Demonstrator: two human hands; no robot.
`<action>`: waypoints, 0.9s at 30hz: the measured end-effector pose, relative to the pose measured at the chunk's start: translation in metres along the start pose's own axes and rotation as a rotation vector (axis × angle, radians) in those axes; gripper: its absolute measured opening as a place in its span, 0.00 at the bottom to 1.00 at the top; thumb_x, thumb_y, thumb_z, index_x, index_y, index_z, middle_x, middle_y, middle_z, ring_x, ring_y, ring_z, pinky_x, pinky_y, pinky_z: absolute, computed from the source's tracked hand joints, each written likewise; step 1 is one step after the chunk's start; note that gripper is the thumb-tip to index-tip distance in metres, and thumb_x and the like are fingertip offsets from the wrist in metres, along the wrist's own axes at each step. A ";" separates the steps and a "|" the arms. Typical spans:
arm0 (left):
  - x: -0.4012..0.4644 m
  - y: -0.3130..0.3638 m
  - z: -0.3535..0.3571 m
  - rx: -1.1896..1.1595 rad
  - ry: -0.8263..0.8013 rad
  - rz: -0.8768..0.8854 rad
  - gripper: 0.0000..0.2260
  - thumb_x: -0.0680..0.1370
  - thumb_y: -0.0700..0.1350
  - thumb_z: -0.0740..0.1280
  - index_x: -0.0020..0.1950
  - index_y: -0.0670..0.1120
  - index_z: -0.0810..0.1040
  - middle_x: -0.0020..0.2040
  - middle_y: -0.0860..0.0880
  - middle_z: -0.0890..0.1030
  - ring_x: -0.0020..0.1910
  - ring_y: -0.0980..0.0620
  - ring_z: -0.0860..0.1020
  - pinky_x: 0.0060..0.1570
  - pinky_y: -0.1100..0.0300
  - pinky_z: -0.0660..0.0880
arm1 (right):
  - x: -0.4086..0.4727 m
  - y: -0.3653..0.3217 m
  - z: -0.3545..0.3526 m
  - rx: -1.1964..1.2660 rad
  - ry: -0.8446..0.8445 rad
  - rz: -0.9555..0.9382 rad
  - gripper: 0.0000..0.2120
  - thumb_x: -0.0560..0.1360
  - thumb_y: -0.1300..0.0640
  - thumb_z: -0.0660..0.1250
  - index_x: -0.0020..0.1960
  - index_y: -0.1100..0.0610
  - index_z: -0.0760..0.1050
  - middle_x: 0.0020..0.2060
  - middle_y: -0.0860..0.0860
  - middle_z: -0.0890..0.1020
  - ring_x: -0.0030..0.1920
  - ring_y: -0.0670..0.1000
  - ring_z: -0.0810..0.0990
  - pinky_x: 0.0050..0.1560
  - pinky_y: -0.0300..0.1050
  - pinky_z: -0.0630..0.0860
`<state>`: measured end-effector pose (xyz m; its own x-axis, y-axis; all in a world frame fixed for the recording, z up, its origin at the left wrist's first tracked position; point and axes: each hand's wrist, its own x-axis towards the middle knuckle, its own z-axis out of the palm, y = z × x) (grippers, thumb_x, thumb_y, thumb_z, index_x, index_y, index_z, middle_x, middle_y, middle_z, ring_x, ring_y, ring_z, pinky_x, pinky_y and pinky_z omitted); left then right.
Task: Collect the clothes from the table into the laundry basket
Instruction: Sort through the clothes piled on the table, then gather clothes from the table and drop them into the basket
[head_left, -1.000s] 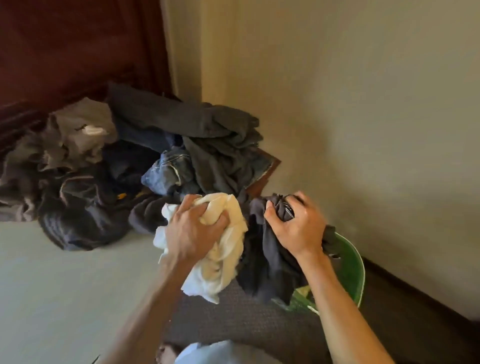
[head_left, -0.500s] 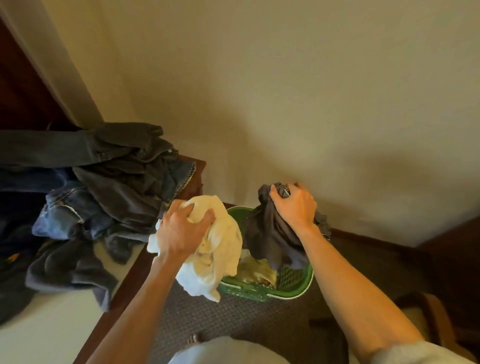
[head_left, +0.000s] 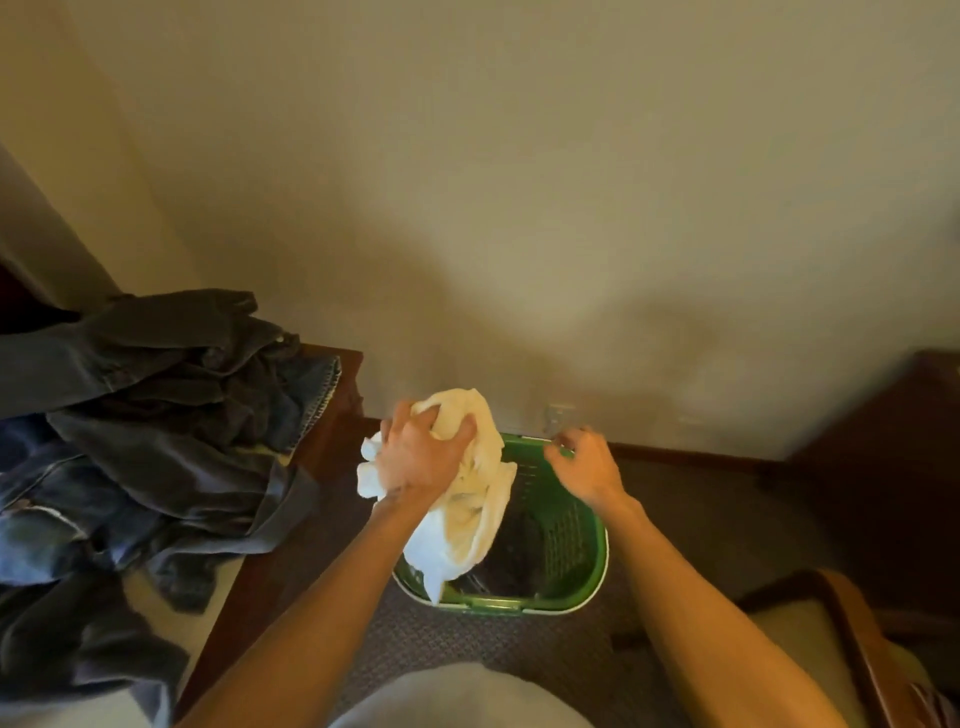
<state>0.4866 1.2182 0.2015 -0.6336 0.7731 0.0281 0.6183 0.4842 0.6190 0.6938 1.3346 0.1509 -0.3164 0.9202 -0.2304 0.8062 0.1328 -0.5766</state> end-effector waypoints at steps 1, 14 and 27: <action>0.002 0.004 0.007 -0.005 -0.009 0.013 0.26 0.75 0.66 0.67 0.64 0.48 0.82 0.67 0.49 0.74 0.66 0.43 0.72 0.58 0.47 0.74 | -0.003 0.005 -0.001 0.004 -0.030 0.006 0.12 0.77 0.46 0.64 0.46 0.54 0.79 0.52 0.54 0.78 0.55 0.57 0.77 0.48 0.51 0.74; 0.008 -0.023 0.046 -0.173 -0.527 -0.034 0.30 0.76 0.65 0.68 0.76 0.58 0.66 0.75 0.45 0.68 0.74 0.43 0.68 0.70 0.48 0.69 | -0.021 0.026 0.003 -0.010 -0.241 -0.008 0.12 0.78 0.50 0.65 0.46 0.58 0.81 0.44 0.54 0.84 0.46 0.53 0.82 0.52 0.55 0.79; -0.090 -0.135 -0.074 -0.421 -0.060 -0.405 0.30 0.76 0.71 0.58 0.74 0.57 0.67 0.52 0.52 0.83 0.55 0.52 0.80 0.63 0.50 0.74 | -0.069 -0.128 0.121 0.128 -0.562 -0.346 0.34 0.79 0.31 0.52 0.42 0.60 0.80 0.38 0.58 0.83 0.44 0.59 0.82 0.53 0.56 0.76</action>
<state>0.4255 1.0526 0.1733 -0.7460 0.5881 -0.3124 0.0865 0.5507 0.8302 0.5521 1.2094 0.1456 -0.7861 0.4965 -0.3682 0.5565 0.3095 -0.7710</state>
